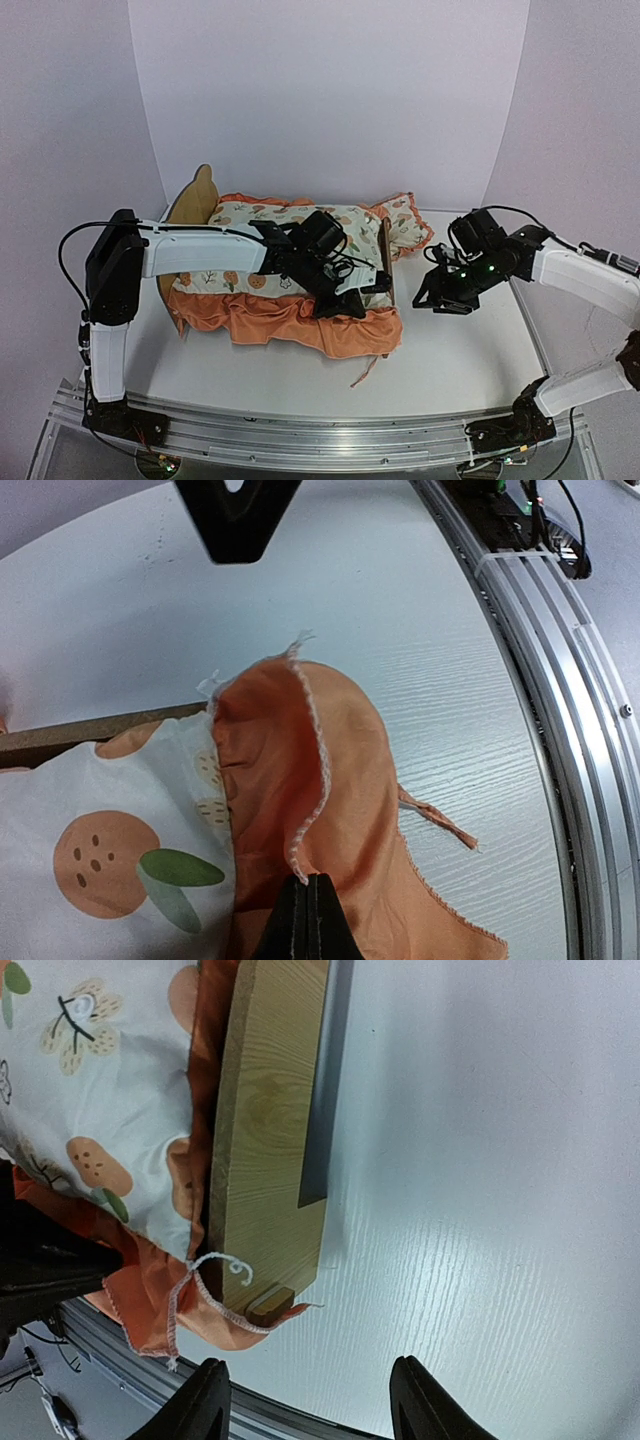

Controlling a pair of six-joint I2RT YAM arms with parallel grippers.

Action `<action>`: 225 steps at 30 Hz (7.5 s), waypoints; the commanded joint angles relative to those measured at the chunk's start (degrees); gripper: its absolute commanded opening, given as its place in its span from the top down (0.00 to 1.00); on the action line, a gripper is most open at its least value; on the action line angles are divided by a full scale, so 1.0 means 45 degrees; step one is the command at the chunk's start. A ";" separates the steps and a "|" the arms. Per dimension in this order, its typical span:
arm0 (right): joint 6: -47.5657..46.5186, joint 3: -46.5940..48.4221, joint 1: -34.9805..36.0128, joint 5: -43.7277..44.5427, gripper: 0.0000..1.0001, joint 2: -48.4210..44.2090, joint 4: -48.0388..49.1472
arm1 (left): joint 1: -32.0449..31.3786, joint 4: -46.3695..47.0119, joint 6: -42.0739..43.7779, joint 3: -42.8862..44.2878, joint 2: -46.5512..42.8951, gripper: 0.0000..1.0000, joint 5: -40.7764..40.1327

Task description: Set up the pet bed

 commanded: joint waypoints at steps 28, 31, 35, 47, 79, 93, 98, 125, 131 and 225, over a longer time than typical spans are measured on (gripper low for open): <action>-0.0552 -0.3433 0.2268 -0.0014 0.86 -0.0042 0.6843 | 0.1592 -0.0158 -0.1182 0.1498 0.0193 1.00 -0.0090; -0.0420 -0.3234 0.2268 -0.0280 0.99 -0.0200 0.6591 | 0.1657 -0.0107 -0.1165 0.1499 0.0176 1.00 -0.0143; -0.0356 -0.2324 0.2268 -0.0701 1.00 -0.0291 0.4906 | 0.1697 -0.0156 -0.1056 0.1495 0.0153 1.00 -0.0244; 0.0935 0.1526 0.2307 -0.2374 1.00 0.1075 0.3463 | 0.1939 -0.2805 0.0589 0.2331 -0.0753 0.36 0.1595; 0.4027 0.2334 0.2326 0.2363 0.76 0.2853 0.2850 | 0.0506 0.4196 0.3274 -0.6514 -0.4004 0.18 -0.2709; 0.3112 0.3367 0.2327 0.2276 0.58 0.1517 -0.0747 | 0.1352 0.0219 0.0655 -0.4067 -0.1800 0.33 -0.1895; 0.2893 0.3162 0.2558 0.2105 0.57 0.0946 -0.1343 | 0.1424 -0.0392 0.0516 -0.3443 -0.1266 0.46 -0.2096; -0.0167 -0.6281 0.8730 0.8290 0.61 0.0941 1.4790 | 0.1346 -0.4377 -0.2507 0.1755 -0.0842 1.00 -0.0559; -0.1100 -0.6979 0.8850 1.1376 0.59 0.3185 1.9500 | 0.1323 -0.4783 -0.2710 0.2727 -0.0916 1.00 -0.0070; 0.2400 -0.3567 0.4498 -0.1466 1.00 0.2025 0.6802 | -0.3436 0.9296 -0.6821 -0.6059 0.0149 0.32 -0.5983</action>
